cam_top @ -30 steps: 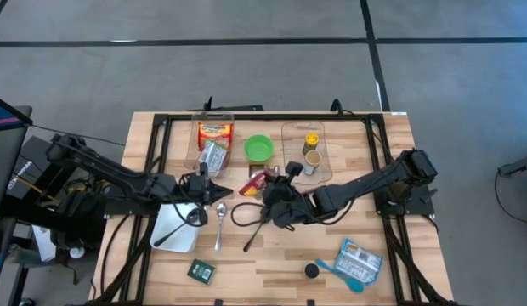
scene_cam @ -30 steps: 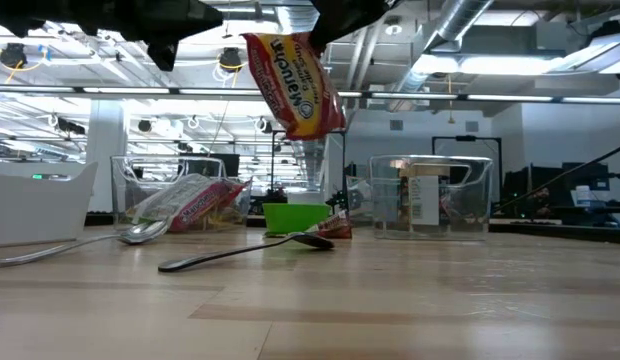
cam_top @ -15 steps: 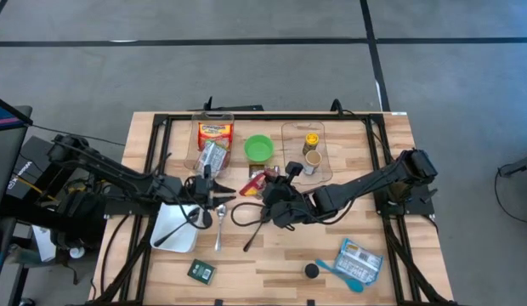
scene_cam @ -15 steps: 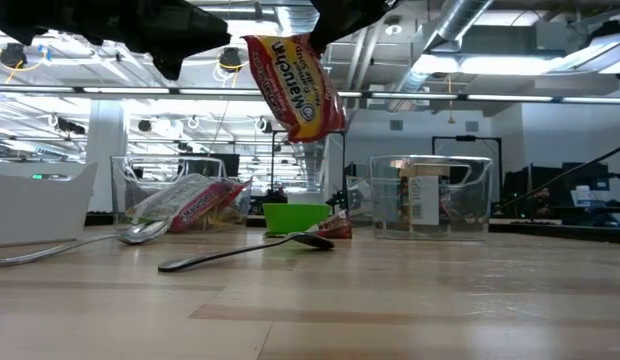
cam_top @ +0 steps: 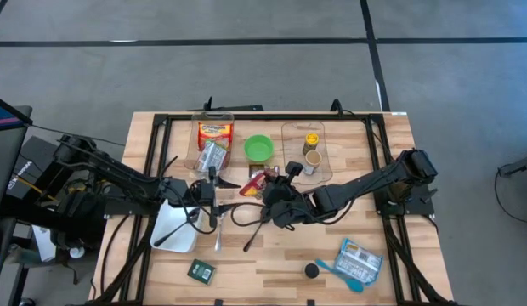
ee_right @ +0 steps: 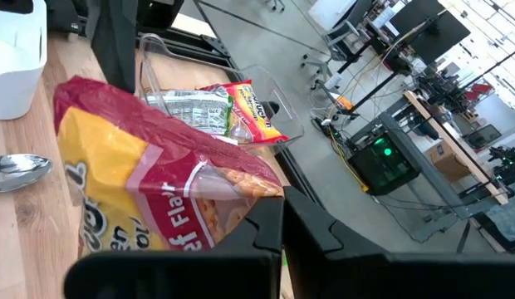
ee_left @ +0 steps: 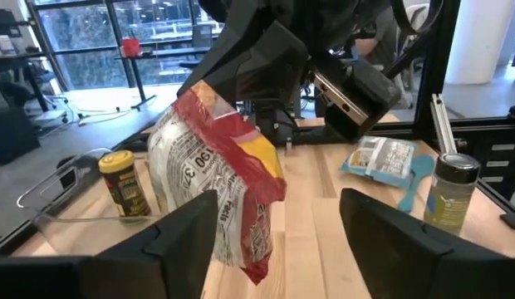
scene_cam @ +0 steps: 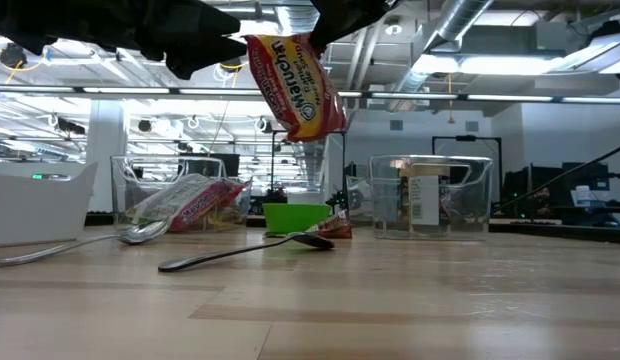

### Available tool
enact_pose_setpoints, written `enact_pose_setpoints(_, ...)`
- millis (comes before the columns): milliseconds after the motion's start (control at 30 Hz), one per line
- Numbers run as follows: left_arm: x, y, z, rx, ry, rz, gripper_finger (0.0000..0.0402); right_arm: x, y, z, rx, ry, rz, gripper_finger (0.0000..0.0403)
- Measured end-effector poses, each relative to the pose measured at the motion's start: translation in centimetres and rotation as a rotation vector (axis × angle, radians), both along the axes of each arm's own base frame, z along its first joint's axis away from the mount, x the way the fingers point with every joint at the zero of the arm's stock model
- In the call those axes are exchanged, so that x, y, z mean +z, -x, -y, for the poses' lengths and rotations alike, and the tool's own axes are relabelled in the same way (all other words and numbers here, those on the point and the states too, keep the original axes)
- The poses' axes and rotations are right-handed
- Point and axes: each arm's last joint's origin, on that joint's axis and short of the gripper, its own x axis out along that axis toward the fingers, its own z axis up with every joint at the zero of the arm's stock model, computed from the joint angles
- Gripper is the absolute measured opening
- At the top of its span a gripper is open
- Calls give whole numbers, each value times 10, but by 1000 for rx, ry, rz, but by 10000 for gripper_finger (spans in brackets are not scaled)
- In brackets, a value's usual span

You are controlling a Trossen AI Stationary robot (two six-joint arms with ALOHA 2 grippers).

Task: Pick & Place Food Item

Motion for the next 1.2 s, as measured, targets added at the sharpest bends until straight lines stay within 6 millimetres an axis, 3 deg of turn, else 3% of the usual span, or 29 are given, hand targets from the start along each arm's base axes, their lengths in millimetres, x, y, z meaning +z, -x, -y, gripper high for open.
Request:
enact_pose_setpoints(400, 0, -4, -16, 77, 81, 12, 269, 0, 0, 0, 0, 0, 1, 0)
enact_pose_setpoints(1000, 1, -5, -16, 43, 94, 25, 269, 0, 0, 0, 0, -1, 1, 0)
enact_pose_setpoints(1200, -6, -14, -15, 44, 95, 50, 270, 0, 0, 0, 0, -1, 2, 0)
